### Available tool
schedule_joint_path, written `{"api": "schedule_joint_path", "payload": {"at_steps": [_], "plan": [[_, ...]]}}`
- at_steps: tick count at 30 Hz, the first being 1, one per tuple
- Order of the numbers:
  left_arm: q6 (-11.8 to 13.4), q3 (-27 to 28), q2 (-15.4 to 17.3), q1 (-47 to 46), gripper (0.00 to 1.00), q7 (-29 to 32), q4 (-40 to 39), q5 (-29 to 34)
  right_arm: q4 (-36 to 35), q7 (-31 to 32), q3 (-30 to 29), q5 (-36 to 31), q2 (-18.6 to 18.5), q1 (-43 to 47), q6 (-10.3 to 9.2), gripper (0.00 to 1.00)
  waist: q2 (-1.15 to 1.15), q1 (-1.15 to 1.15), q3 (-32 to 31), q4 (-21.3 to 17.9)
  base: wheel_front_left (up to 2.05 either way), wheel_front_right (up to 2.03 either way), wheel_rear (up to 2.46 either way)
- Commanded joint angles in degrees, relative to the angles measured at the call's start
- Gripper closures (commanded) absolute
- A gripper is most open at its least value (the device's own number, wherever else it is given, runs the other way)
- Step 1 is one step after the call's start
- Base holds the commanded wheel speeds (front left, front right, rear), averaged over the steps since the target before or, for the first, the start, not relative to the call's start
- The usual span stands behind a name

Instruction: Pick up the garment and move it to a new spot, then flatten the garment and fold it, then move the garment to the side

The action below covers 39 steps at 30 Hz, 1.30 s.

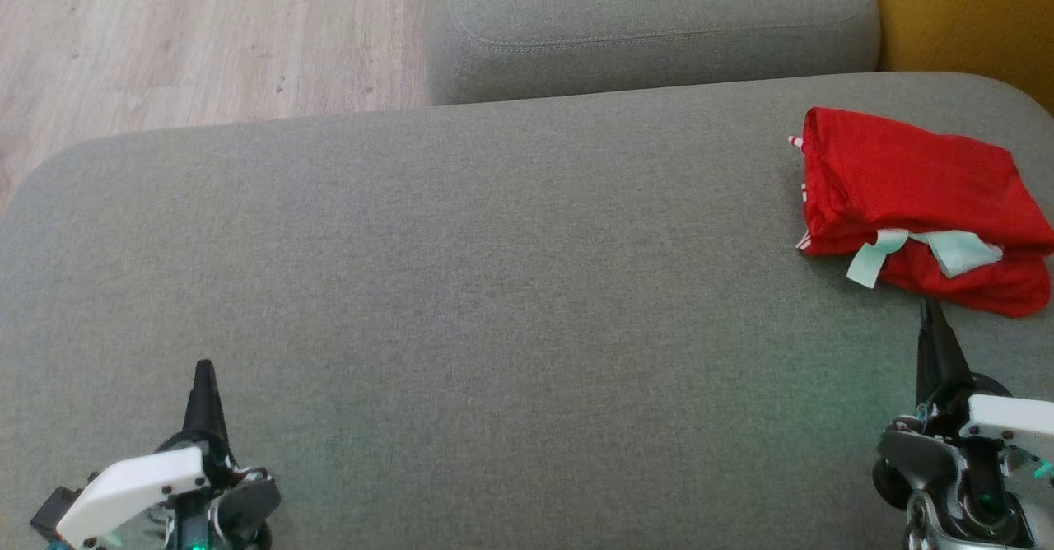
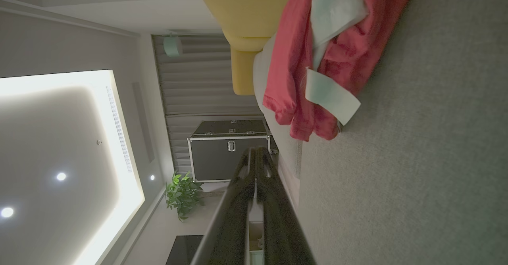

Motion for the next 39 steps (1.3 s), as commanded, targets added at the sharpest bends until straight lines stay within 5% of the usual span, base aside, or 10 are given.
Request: {"api": "schedule_joint_path", "payload": {"at_steps": [1, 39], "plan": [[-0.37, 2.26, 0.48, -2.88, 1.0, 0.43, -2.08, -0.3, -2.21, 0.33, 1.16, 0.4, -0.27, -2.11, -0.04, 1.0, 0.0, 0.0, 0.0, 0.0, 0.0, 0.0, 0.0], [-0.37, 2.25, 0.48, -2.87, 1.0, 0.43, -2.09, -0.31, -2.21, 0.33, 1.17, 0.41, -0.27, -2.11, -0.04, 1.0, 0.0, 0.0, 0.0, 0.0, 0.0, 0.0, 0.0]]}}
